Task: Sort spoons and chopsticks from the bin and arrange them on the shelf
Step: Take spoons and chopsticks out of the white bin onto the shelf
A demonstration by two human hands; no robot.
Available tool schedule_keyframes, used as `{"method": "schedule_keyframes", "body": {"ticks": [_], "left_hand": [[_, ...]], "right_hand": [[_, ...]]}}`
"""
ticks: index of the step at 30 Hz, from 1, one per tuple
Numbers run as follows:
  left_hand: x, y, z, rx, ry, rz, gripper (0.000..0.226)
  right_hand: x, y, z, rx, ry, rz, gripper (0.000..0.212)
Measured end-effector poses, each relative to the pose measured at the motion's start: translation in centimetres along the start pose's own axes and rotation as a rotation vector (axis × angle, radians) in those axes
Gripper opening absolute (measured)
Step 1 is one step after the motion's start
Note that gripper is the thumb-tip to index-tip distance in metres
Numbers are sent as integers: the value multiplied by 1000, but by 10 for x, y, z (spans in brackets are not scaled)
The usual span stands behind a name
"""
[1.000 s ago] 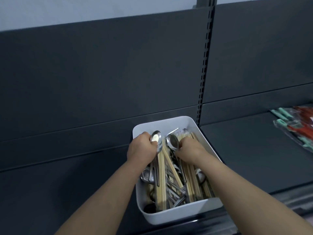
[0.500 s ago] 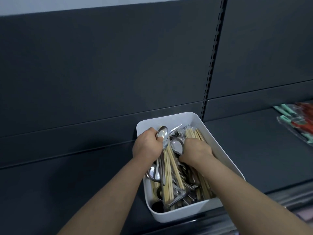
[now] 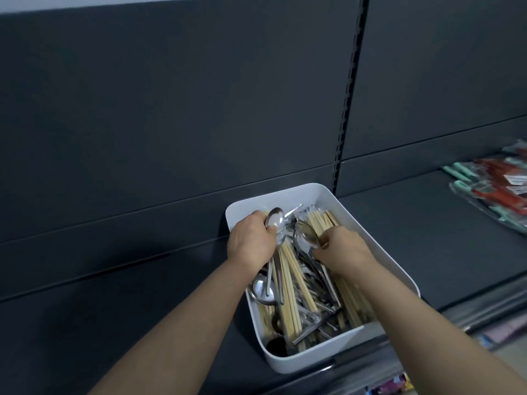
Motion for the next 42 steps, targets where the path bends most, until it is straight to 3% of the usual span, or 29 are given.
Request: {"method": "schedule_keyframes", "body": {"ticks": [6,10,13,19,23,26,30,35,42], "left_hand": [[2,0,-3,25,-46,39,15],[5,1,-7,62,-23,144,24],[7,7,-6,37,6,175,26],[14,11,-14,159,-28,312,16],[17,7,-11,318,-64,422,13],[19,-1,11,533,91,522,20],[32,-30,57,689,303,638,20],[82,-111,104,660,419,736,18],[189,-256,186,565,613,982,14]], "right_hand": [[6,-12,-2,243,-42,133,23],[-2,3,7,50,-109,27,17],[-7,13,14,-80,-108,-32,24],[-8,13,11,-229,-138,-1,13],[-11,6,16,-313,-84,31,23],[-16,-19,27,-472,-32,52,30],[5,-79,30,-560,-69,213,36],[70,-146,-18,-484,-208,454,4],[180,-241,-99,-441,-396,526,13]]}}
Point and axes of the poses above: each hand's wrist, its own x-axis away from the middle knuckle, its own z-axis out of the back of the hand, y = z × x, the point moved 3 cm from there along -x, towards the middle knuckle, and after that the axes turned 13 degrees about y, right-handed, at the moved point
